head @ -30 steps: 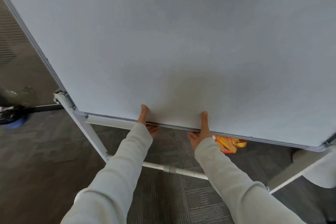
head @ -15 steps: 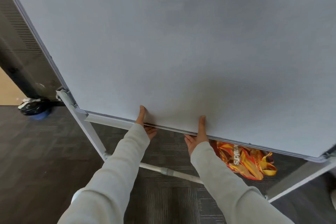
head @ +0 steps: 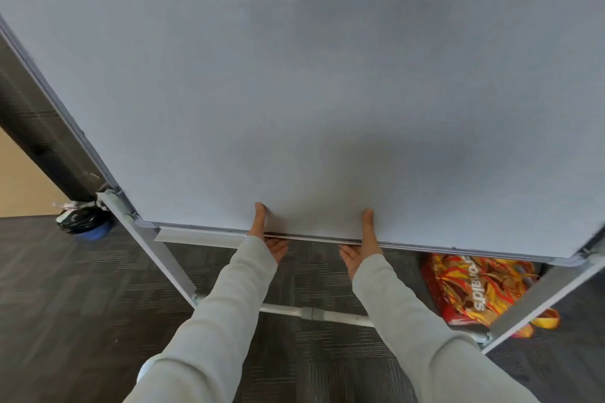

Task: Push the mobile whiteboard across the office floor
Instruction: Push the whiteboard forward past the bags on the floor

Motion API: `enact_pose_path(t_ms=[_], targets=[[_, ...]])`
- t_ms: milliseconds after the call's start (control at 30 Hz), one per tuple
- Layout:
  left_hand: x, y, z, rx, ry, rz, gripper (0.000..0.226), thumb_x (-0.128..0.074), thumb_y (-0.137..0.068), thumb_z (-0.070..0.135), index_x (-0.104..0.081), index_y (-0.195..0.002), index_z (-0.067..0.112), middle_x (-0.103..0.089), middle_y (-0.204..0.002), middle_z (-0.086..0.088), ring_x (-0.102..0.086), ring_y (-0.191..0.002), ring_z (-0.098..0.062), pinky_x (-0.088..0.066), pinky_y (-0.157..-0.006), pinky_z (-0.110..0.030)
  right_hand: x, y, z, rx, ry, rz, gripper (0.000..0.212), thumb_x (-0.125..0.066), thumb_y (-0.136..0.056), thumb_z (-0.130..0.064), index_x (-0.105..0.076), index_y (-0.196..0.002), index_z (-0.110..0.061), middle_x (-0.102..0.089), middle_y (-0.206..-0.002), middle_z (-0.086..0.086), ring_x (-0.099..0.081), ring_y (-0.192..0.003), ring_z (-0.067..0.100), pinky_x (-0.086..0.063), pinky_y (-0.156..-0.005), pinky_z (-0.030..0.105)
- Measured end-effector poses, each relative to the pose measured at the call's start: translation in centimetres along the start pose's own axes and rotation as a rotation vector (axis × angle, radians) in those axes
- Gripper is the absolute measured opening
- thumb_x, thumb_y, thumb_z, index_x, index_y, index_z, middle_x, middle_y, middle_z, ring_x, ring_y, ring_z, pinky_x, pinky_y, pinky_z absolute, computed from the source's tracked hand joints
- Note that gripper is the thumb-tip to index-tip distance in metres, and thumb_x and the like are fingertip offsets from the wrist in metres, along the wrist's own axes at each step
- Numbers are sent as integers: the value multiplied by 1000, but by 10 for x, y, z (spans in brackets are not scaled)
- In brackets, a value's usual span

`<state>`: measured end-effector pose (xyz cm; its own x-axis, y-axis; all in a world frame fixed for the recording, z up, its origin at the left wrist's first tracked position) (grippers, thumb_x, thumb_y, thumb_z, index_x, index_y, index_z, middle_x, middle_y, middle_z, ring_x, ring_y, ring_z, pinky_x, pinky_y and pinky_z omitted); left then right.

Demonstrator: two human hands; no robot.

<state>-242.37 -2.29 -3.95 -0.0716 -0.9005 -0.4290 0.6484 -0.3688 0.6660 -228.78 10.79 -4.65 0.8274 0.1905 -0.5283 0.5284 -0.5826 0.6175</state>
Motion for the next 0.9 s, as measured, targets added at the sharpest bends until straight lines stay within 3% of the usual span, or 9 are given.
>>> enact_pose_path(t_ms=[500,767,900], targets=[[121,-49,143,-47,44,42,116,-67,-58,72,-25,-142,4,-42,-141,-20,-46,-125,-36,-38,-106,-44,-153,-18,121,-60,90,-79,130,-71,-40,-75,-25,-149,-22,-34,-152,14,-50,-126,31,-30,-114,41],[189,-82,223,-99,118,84,120,-69,-54,73,-24,-144,8,-42,-142,-20,-46,-126,-36,-38,-106,-46,-242,-35,188,-80,142,-119,121,-68,-49,-73,-26,-149,-20,-32,-153,14,-51,-126,31,-35,-112,40],[224,-97,263,-117,159,109,115,-70,-57,70,-27,-141,5,-45,-139,-20,-48,-123,-36,-41,-104,-45,-290,-42,221,-106,167,-154,134,-70,-36,-76,-24,-149,-22,-31,-154,14,-50,-126,31,-33,-112,40]])
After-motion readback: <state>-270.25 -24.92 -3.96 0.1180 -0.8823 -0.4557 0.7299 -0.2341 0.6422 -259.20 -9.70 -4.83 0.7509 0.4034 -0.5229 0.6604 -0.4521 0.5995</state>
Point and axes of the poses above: each hand's wrist, its own y-axis away from the middle knuckle, its own x-axis out of the back of the hand, z = x × y, the point moved 3 cm from there along -y, towards the middle knuckle
